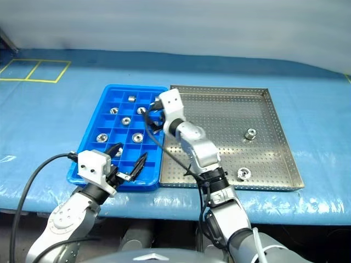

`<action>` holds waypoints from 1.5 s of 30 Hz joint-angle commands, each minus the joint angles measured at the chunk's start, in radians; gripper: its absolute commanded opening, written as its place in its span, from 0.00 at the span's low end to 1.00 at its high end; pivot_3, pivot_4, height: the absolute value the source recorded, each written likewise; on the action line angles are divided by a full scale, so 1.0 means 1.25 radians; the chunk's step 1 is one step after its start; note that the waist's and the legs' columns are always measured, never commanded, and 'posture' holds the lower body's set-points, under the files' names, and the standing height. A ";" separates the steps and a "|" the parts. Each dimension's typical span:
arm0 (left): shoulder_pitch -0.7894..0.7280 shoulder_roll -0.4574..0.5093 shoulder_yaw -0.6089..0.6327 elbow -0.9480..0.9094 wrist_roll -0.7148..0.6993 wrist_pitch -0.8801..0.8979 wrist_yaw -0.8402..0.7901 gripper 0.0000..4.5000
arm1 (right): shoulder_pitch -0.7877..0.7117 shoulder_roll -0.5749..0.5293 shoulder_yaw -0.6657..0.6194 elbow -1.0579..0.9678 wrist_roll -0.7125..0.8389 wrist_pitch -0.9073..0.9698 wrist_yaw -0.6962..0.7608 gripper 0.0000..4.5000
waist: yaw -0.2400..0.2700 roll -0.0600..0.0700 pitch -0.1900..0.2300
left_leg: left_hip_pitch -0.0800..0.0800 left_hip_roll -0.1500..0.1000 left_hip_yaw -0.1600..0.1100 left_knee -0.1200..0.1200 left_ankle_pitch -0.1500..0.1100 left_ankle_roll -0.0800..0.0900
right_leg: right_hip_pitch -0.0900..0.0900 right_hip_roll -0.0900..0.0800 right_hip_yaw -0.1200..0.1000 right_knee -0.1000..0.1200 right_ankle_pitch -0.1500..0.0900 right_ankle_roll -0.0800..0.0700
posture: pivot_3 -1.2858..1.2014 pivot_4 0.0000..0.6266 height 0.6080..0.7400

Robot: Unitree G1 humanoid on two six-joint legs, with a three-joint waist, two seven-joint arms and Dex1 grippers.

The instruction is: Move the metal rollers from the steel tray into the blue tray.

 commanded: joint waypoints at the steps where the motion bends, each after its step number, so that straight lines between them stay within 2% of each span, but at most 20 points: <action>1: -0.032 0.002 -0.016 0.014 -0.018 -0.009 -0.026 1.00 | 0.011 -0.021 -0.068 -0.047 -0.004 -0.012 -0.069 1.00 | -0.013 0.000 0.000 | 0.000 0.000 0.000 0.000 0.000 0.000 | 0.000 0.000 0.000 0.000 0.000 0.000 | 0.55 0.24 1.00; 6: -0.072 0.011 -0.027 0.045 -0.031 -0.002 -0.056 1.00 | 0.055 -0.041 -0.129 -0.074 -0.036 -0.028 -0.179 1.00 | -0.051 0.000 0.000 | 0.000 0.000 0.000 -0.001 0.000 0.000 | 0.000 0.000 0.001 0.000 0.001 0.001 | 0.52 0.24 1.00; 14: -0.108 0.021 -0.034 0.072 -0.036 0.003 -0.082 1.00 | 0.113 -0.049 -0.169 -0.054 -0.084 -0.045 -0.305 1.00 | -0.097 0.001 0.000 | 0.000 0.000 0.000 0.000 0.000 0.000 | 0.000 0.000 0.001 0.001 0.003 0.004 | 0.50 0.24 1.00; 24: -0.115 0.021 -0.032 0.078 -0.032 0.002 -0.085 1.00 | 0.123 -0.031 -0.253 -0.012 -0.055 -0.067 -0.390 1.00 | -0.110 0.001 0.000 | 0.000 0.000 0.000 0.000 0.000 0.000 | 0.000 0.000 0.002 0.001 0.003 0.005 | 0.50 0.24 1.00; 35: -0.115 0.020 -0.031 0.075 -0.033 0.005 -0.082 1.00 | 0.106 -0.027 -0.266 0.095 -0.045 -0.106 -0.409 1.00 | -0.118 0.001 0.000 | 0.000 0.000 0.000 0.000 0.000 0.000 | 0.000 0.000 0.002 0.001 0.003 0.005 | 0.51 0.24 1.00; 38: -0.114 0.019 -0.032 0.073 -0.031 0.005 -0.079 1.00 | 0.101 -0.028 -0.266 0.118 -0.045 -0.117 -0.411 0.86 | -0.118 0.001 0.000 | 0.000 0.000 0.000 0.000 0.000 0.000 | 0.001 0.000 0.002 0.001 0.003 0.005 | 0.51 0.24 1.00; 45: -0.110 0.013 -0.030 0.070 -0.027 -0.003 -0.070 1.00 | 0.103 -0.035 -0.253 0.128 -0.049 -0.132 -0.398 0.37 | -0.114 0.001 0.000 | 0.000 0.000 0.000 0.000 0.000 0.000 | 0.001 0.001 0.002 0.001 0.003 0.005 | 0.52 0.24 1.00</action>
